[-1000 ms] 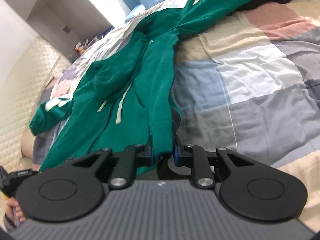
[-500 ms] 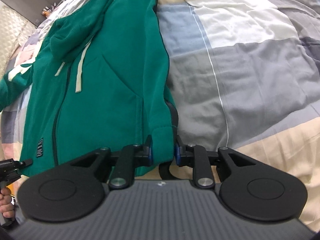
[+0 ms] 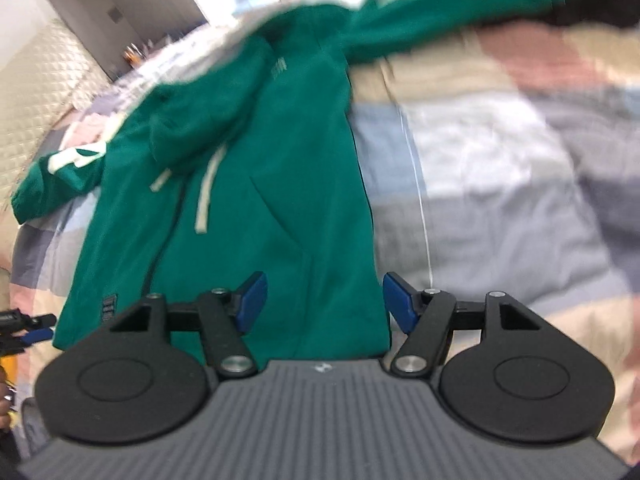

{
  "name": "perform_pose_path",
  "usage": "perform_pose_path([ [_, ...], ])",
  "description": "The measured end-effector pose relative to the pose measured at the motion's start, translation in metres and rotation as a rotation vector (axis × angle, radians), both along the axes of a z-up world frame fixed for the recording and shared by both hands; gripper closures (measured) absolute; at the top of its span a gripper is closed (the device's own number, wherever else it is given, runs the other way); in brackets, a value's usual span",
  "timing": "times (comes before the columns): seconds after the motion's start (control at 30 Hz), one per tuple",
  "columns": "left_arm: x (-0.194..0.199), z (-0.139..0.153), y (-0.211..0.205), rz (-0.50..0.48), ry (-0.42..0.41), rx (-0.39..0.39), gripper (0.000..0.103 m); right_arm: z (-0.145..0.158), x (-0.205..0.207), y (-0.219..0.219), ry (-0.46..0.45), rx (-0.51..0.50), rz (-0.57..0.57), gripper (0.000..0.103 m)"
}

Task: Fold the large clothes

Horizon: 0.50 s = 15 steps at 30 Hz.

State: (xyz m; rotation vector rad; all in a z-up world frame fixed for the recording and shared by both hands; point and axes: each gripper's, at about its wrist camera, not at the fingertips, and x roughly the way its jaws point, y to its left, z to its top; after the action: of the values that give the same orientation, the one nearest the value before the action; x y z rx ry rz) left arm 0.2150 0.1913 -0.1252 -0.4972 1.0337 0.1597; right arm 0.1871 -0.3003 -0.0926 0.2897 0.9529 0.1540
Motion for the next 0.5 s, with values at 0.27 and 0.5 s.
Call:
perform_pose_path([
  [0.27,-0.003,0.066,-0.066,-0.081,-0.246,0.112,0.050,0.036,-0.007,0.015,-0.227,-0.008,0.026,0.036],
  [0.5,0.012,0.093,-0.137,-0.185,-0.408,0.225,0.050,0.043,-0.014,0.025,-0.410,-0.044,0.018,0.036],
])
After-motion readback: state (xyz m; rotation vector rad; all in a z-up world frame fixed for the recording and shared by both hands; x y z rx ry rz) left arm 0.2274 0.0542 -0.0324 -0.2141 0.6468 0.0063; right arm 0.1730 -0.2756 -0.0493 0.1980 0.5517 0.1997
